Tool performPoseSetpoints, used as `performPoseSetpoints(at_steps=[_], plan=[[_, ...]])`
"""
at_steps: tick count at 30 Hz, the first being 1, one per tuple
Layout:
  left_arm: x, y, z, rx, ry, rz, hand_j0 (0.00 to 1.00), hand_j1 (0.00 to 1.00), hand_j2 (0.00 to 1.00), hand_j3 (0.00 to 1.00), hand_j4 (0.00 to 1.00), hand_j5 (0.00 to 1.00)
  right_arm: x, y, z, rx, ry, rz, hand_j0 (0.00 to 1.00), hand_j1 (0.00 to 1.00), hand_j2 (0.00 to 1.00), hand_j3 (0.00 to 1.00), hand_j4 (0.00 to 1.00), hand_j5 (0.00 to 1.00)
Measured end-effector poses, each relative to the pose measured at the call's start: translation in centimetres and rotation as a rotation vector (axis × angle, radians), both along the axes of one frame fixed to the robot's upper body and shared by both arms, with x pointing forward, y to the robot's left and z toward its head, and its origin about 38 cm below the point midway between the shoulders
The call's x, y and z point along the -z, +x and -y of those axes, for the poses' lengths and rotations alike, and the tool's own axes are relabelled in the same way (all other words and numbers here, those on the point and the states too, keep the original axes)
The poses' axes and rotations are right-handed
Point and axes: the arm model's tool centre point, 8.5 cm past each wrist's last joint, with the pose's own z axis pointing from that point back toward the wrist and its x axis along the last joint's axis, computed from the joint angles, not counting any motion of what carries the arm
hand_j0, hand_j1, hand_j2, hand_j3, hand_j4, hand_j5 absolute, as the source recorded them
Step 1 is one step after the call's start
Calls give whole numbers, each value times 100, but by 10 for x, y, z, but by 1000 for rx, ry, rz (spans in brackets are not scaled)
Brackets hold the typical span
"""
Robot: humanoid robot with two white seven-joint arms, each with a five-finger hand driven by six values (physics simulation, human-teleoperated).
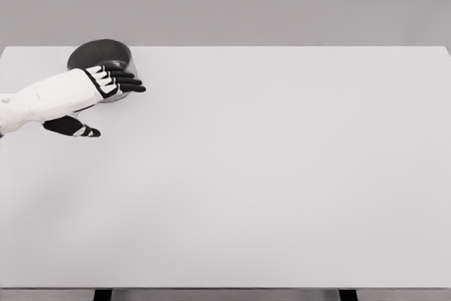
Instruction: Rotate pot handle
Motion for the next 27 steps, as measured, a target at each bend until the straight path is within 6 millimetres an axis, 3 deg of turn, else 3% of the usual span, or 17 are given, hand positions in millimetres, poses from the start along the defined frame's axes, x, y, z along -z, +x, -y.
performPoseSetpoints(at_steps=[8, 11, 14, 21, 27], plan=[[0, 2, 6, 9, -13, 4, 100, 100, 100, 100, 100, 100, 0, -9, 1, 3, -3, -15, 100, 100, 100, 100, 100, 100], [-9, 8, 9, 13, -17, 26, 100, 100, 100, 100, 100, 100, 0, -9, 1, 3, -3, -16, 100, 100, 100, 100, 100, 100], [-5, 16, 12, 5, -28, 10, 100, 100, 100, 100, 100, 100, 0, -9, 1, 3, -3, -16, 100, 100, 100, 100, 100, 100], [11, 20, -18, -58, 52, -64, 100, 100, 100, 100, 100, 100, 0, -9, 1, 3, -3, -16, 100, 100, 100, 100, 100, 100], [-7, 27, -21, -63, 69, -22, 100, 100, 100, 100, 100, 100, 0, -9, 1, 3, -3, -16, 100, 100, 100, 100, 100, 100]])
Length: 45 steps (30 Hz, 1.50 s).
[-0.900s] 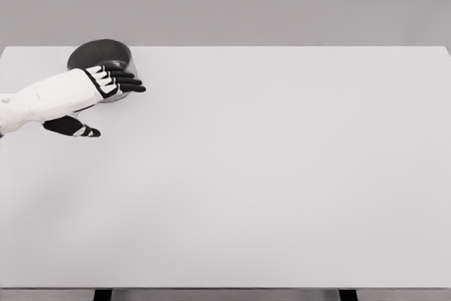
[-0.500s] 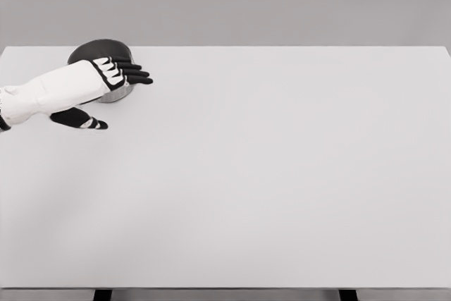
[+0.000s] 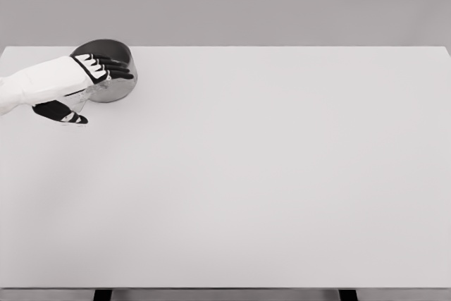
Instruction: Rotate pot handle
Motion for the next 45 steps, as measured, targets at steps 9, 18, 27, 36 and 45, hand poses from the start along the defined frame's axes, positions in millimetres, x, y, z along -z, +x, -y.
performPoseSetpoints(at_steps=[9, 18, 27, 36, 45], plan=[[16, 25, 12, -65, 26, 5, 100, 100, 100, 100, 100, 100, 0, 0, 0, 0, 0, 0, 100, 100, 100, 100, 100, 100], [39, 32, 9, -104, 98, -15, 100, 100, 100, 100, 100, 100, 0, 0, 0, 0, 0, 0, 100, 100, 100, 100, 100, 100], [41, 35, -2, -159, 126, -24, 100, 100, 100, 100, 100, 100, 0, 0, 0, 0, 0, 0, 100, 100, 100, 100, 100, 100], [45, 40, -22, -224, 138, -29, 100, 100, 100, 100, 100, 100, 0, 0, 0, 0, -1, 0, 100, 100, 100, 100, 100, 100], [46, 43, -47, -310, 136, -31, 100, 100, 100, 100, 100, 100, 0, 0, 0, 0, 0, 0, 100, 100, 100, 100, 100, 100]])
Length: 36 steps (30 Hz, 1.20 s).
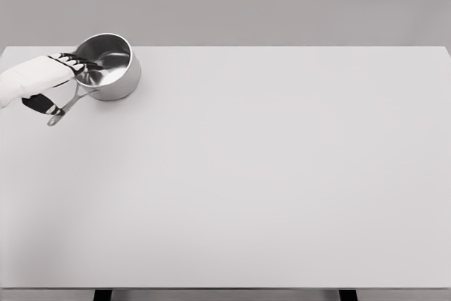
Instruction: Rotate pot handle
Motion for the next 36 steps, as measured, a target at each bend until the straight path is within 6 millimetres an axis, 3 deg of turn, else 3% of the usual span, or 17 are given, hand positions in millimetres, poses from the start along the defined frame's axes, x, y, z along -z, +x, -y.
performPoseSetpoints(at_steps=[6, 16, 20, 26, 30, 36], plan=[[3, 3, -10, -39, 3, 2, 100, 100, 100, 100, 100, 100, 0, 0, 0, 0, 0, 0, 100, 100, 100, 100, 100, 100], [-8, 21, -32, -164, 29, 31, 100, 100, 100, 100, 100, 100, 0, 0, 0, 0, 0, 0, 100, 100, 100, 100, 100, 100], [-35, 32, -31, -179, 23, 86, 100, 100, 100, 100, 100, 100, 0, 0, 0, 0, -1, -1, 100, 100, 100, 100, 100, 100], [-49, 21, -19, -84, -4, 110, 100, 100, 100, 100, 100, 100, 0, 0, 0, 0, 0, -1, 100, 100, 100, 100, 100, 100], [-40, 6, -19, -12, -18, 81, 100, 100, 100, 100, 100, 100, 0, 0, 0, 0, -1, 0, 100, 100, 100, 100, 100, 100], [-24, -1, -22, -9, -22, 45, 100, 100, 100, 100, 100, 100, 0, 0, 0, 0, 0, 0, 100, 100, 100, 100, 100, 100]])
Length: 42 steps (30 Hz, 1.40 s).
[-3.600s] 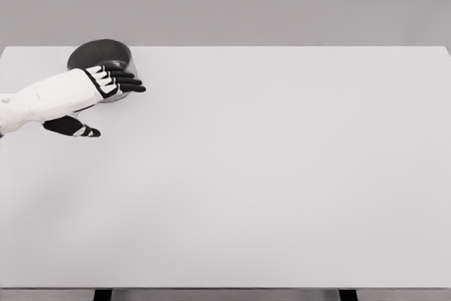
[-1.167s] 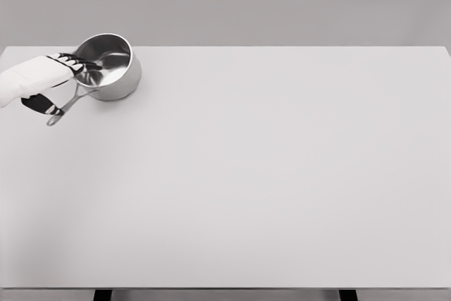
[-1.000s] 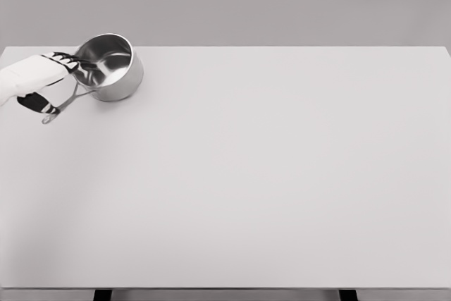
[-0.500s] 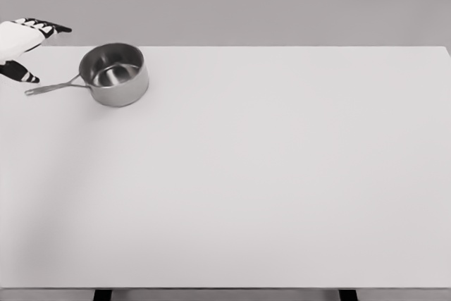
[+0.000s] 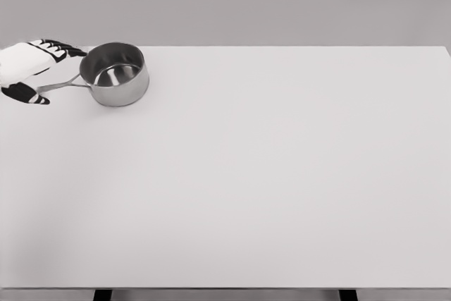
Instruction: Rotate pot handle
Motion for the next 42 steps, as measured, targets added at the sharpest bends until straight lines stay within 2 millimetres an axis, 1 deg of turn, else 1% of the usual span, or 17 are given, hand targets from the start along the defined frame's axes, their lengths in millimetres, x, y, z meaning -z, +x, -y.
performPoseSetpoints(at_steps=[8, 14, 24, 26, 27, 31, 33, 37, 39, 42], plan=[[18, 13, -4, -155, 66, 19, 100, 100, 100, 100, 100, 100, 0, 0, 0, 0, 0, 0, 100, 100, 100, 100, 100, 100], [24, 19, -5, -238, 94, 31, 100, 100, 100, 100, 100, 100, 0, 0, 0, 0, 0, -1, 100, 100, 100, 100, 100, 100], [26, 23, -6, -292, 114, 40, 100, 100, 100, 100, 100, 100, 0, 0, 0, 0, 0, 0, 100, 100, 100, 100, 100, 100], [23, 26, -3, -289, 108, 48, 100, 100, 100, 100, 100, 100, 0, 1, 0, 0, 0, 1, 100, 100, 100, 100, 100, 100], [20, 30, 2, -285, 99, 55, 100, 100, 100, 100, 100, 100, 0, 0, 0, 0, 0, 0, 100, 100, 100, 100, 100, 100], [28, 39, 14, -284, 93, 46, 100, 100, 100, 100, 100, 100, 0, 0, 0, 0, 0, 0, 100, 100, 100, 100, 100, 100], [36, 41, 17, -289, 98, 33, 100, 100, 100, 100, 100, 100, 0, 0, 0, 0, 0, 0, 100, 100, 100, 100, 100, 100], [44, 43, 19, -295, 111, 12, 100, 100, 100, 100, 100, 100, 0, 0, 0, 0, 0, 0, 100, 100, 100, 100, 100, 100], [34, 51, 20, -302, 119, 25, 100, 100, 100, 100, 100, 100, 0, 0, 0, 0, 0, 0, 100, 100, 100, 100, 100, 100], [37, 58, 16, -328, 129, 10, 100, 100, 100, 100, 100, 100, 0, 0, 0, 0, 0, 0, 100, 100, 100, 100, 100, 100]])
